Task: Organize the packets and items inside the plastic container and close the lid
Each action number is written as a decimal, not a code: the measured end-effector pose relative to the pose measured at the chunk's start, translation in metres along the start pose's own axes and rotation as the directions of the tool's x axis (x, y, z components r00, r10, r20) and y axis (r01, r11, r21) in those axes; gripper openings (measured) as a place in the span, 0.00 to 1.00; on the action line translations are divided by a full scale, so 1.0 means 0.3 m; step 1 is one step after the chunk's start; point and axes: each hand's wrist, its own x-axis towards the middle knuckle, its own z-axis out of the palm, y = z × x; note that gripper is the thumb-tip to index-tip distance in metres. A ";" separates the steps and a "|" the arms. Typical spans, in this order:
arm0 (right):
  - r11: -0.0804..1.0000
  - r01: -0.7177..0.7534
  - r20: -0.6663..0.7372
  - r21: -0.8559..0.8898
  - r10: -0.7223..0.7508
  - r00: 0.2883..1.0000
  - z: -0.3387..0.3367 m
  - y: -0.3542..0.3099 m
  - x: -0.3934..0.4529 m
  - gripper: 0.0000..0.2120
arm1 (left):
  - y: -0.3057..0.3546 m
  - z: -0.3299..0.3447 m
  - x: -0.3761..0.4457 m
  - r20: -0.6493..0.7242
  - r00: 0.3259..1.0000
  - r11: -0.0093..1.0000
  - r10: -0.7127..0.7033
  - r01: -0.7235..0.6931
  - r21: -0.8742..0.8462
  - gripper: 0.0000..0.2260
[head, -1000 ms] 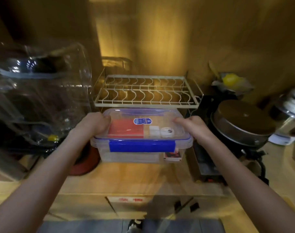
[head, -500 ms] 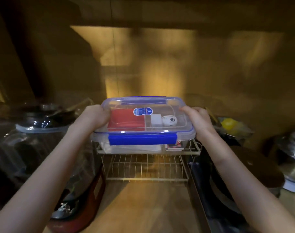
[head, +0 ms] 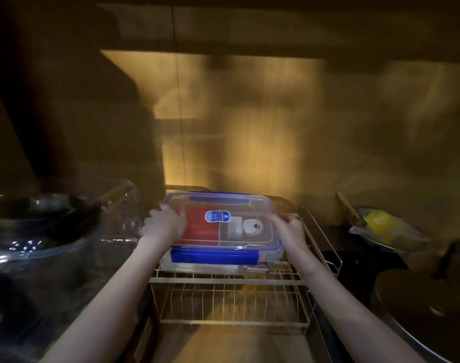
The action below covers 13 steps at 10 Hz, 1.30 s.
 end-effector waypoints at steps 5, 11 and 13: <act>0.996 -0.054 -0.056 -0.068 0.050 0.997 0.082 0.021 0.187 0.23 | 0.087 0.085 0.109 0.025 0.937 0.930 0.348 -0.348 0.122 0.26; 0.837 -0.008 0.113 -0.547 0.084 0.990 0.099 -0.122 0.232 0.21 | 0.188 0.058 0.291 0.237 0.949 0.929 0.206 -0.266 0.256 0.23; 0.823 0.498 0.134 -0.271 -0.480 0.867 0.057 -0.376 0.001 0.18 | 0.283 -0.181 0.259 0.395 0.854 0.896 0.340 -0.421 0.138 0.21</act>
